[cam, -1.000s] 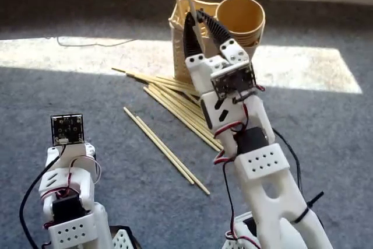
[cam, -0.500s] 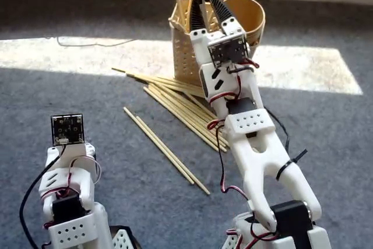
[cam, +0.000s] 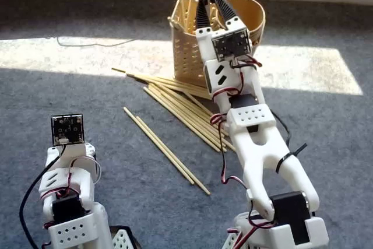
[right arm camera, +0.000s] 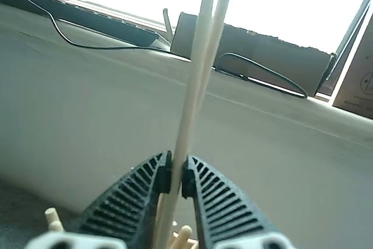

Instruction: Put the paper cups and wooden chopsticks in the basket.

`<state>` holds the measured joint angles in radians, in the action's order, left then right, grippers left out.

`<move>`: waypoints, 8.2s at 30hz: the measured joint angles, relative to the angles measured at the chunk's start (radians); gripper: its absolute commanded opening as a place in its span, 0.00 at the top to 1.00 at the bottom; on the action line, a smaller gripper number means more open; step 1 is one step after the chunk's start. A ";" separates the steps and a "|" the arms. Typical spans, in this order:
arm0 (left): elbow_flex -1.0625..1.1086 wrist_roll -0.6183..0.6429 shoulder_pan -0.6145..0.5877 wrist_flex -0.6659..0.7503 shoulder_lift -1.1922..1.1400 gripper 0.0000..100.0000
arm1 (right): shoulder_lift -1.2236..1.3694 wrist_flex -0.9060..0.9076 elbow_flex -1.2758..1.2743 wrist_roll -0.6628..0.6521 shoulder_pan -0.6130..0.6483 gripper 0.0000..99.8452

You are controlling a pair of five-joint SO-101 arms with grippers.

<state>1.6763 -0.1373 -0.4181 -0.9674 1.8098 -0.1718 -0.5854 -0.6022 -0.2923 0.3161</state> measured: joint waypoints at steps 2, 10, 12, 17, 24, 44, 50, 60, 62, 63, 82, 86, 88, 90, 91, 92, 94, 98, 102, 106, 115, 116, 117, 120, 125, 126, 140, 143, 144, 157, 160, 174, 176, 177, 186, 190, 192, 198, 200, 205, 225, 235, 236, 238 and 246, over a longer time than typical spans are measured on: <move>0.000 0.000 0.000 0.000 0.000 0.99 | 0.006 0.000 -0.002 0.054 -0.018 1.00; 0.000 0.000 0.000 0.000 0.000 0.99 | 0.008 0.000 -0.057 0.141 -0.052 0.99; 0.000 0.000 0.000 0.000 0.000 0.99 | 0.008 0.000 -0.064 0.123 -0.051 0.99; 0.000 0.000 0.000 0.000 0.000 0.99 | 0.008 0.000 -0.064 0.091 -0.051 0.99; 0.000 0.000 0.000 0.000 0.000 0.99 | 0.008 0.000 -0.064 0.091 -0.051 0.88; 0.000 0.000 0.000 0.000 0.000 0.99 | -0.213 0.173 -0.094 0.089 0.000 0.99; 0.000 0.000 0.000 0.000 0.000 0.99 | -0.249 0.247 -0.100 0.089 0.034 0.99; 0.000 0.000 0.000 0.000 0.000 0.99 | -0.285 0.470 -0.101 0.089 0.034 0.99; 0.000 0.000 0.000 0.000 0.000 0.99 | -0.338 0.549 -0.101 0.083 0.034 0.99; 0.000 0.000 0.000 0.000 0.000 0.99 | -0.370 0.591 -0.101 0.083 0.035 0.99; 0.000 0.000 0.000 0.000 0.000 0.99 | -0.423 1.171 -0.100 0.083 0.379 0.99; 0.000 0.000 0.000 0.000 0.000 0.99 | -0.301 1.172 -0.100 0.083 0.408 0.99; 0.000 0.000 0.000 0.000 0.000 0.99 | -0.252 1.172 -0.100 0.083 0.423 0.99; 0.000 0.000 0.000 0.000 0.000 0.99 | -0.204 1.172 -0.100 0.083 0.443 0.99; 0.000 0.000 0.000 0.000 0.000 0.99 | -0.183 1.172 -0.100 0.083 0.454 0.99; 0.000 0.000 0.000 0.000 0.000 0.99 | -0.161 1.172 -0.100 0.083 0.465 0.97; 0.000 0.000 0.000 0.000 0.000 0.99 | -0.120 1.172 -0.100 0.083 0.483 0.94; 0.000 0.000 0.000 0.000 0.000 0.99 | -0.058 1.172 -0.100 0.083 0.488 0.89; 0.000 0.000 0.000 0.000 0.000 0.99 | -0.009 1.172 -0.100 0.083 0.486 0.89; 0.000 0.000 0.000 0.000 0.000 0.99 | 0.038 1.172 -0.094 0.083 0.488 0.89; 0.000 0.000 0.000 0.000 0.000 0.99 | 0.224 1.172 -0.002 0.083 0.488 0.89; 0.000 0.000 0.000 0.000 0.000 0.99 | 0.242 1.172 0.008 0.083 0.488 0.89; 0.000 0.000 0.000 0.000 0.000 0.99 | 0.256 1.172 0.017 0.083 0.489 0.89; 0.000 0.000 0.000 0.000 0.000 0.99 | 0.279 1.172 0.035 0.083 0.489 0.93; 0.000 0.000 0.000 0.000 0.000 0.99 | 0.279 1.171 0.037 0.083 0.485 0.99; 0.000 0.000 0.000 0.000 0.000 0.99 | 0.279 1.171 0.037 0.081 0.485 0.99; 0.000 0.000 0.000 0.000 0.000 0.99 | 0.206 1.301 0.074 0.081 0.486 1.00; 0.000 0.000 0.000 0.000 0.000 0.99 | 0.124 1.329 0.057 0.081 0.486 1.00; 0.000 0.000 0.000 0.000 0.000 0.99 | 0.095 1.332 0.043 0.081 0.486 1.00; 0.000 0.000 0.000 0.000 0.000 0.99 | -0.328 1.341 -0.101 0.081 0.466 1.00; 0.000 0.000 0.000 0.000 0.000 0.99 | -0.450 1.341 -0.107 0.081 0.430 1.00; 0.000 0.000 0.000 0.000 0.000 0.99 | -0.741 1.341 -0.107 0.081 0.404 1.00; 0.000 0.000 0.000 0.000 0.000 0.99 | -0.755 1.341 -0.107 0.081 0.404 1.00; 0.000 0.000 0.000 0.000 0.000 0.99 | -0.761 1.341 -0.107 0.081 0.404 1.00; 0.000 0.000 0.000 0.000 0.000 0.99 | -0.784 1.188 -0.107 0.081 0.400 1.00; 0.000 0.000 0.000 0.000 0.000 0.99 | -0.778 1.034 -0.107 0.081 0.393 1.00; 0.000 0.000 0.000 0.000 0.000 0.99 | -0.764 0.944 -0.107 0.081 0.367 1.00; 0.000 0.000 0.000 0.000 0.000 0.99 | -0.674 0.684 -0.107 0.081 0.259 1.00; 0.000 0.000 0.000 0.000 0.000 0.99 | -0.637 0.617 -0.107 0.081 0.233 1.00; 0.000 0.000 0.000 0.000 0.000 0.99 | -0.565 0.445 -0.107 0.081 0.186 1.00; 0.000 0.000 0.000 0.000 0.000 0.99 | -0.249 -0.032 -0.005 0.081 0.075 1.00; 0.000 0.000 0.000 0.000 0.000 0.99 | -0.118 -0.049 0.137 0.081 0.043 1.00; 0.000 0.000 0.000 0.000 0.000 0.99 | -0.109 -0.049 0.140 0.081 0.041 1.00; 0.000 0.000 0.000 0.000 0.000 0.99 | -0.094 -0.049 0.140 0.081 0.038 1.00; 0.000 0.000 0.000 0.000 0.000 0.99 | -0.075 -0.107 0.098 0.081 0.041 1.00</move>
<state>1.6763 -0.1373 -0.4181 -0.9674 1.8098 -0.2470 -0.6928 -0.5040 -0.2110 0.3575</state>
